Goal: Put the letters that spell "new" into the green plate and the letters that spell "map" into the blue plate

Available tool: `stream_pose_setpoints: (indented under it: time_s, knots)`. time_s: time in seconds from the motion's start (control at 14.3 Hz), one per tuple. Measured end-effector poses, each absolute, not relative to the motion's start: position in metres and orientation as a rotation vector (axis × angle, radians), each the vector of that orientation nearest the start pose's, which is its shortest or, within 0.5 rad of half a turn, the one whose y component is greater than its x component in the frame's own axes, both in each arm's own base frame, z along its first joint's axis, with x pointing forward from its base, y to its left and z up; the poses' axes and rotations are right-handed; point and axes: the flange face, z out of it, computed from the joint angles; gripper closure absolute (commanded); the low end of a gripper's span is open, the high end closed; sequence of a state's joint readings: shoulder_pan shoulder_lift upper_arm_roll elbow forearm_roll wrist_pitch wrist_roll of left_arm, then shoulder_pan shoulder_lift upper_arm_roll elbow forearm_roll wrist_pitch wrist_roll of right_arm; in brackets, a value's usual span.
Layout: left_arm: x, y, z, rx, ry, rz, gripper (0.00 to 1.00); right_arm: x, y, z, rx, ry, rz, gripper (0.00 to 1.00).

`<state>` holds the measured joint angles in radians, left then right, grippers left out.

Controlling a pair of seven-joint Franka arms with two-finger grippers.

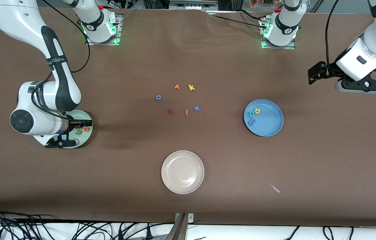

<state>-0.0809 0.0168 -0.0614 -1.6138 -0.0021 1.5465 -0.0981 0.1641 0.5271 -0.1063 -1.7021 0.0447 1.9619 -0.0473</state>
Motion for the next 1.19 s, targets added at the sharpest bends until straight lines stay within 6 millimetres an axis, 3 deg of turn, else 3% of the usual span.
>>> stream_pose_setpoints:
  time_s: [0.84, 0.98, 1.19]
  knots:
    - [0.548, -0.083, 0.593, -3.130, 0.081, 0.133, 0.00, 0.645, 0.114, 0.328, -3.094, -0.293, 0.516, 0.00]
    - [0.548, -0.082, 0.593, -3.130, 0.079, 0.134, 0.00, 0.643, 0.128, 0.348, -3.095, -0.328, 0.491, 0.00]
    - [0.549, -0.081, 0.593, -3.131, 0.077, 0.134, 0.00, 0.635, 0.134, 0.401, -3.098, -0.352, 0.386, 0.00]
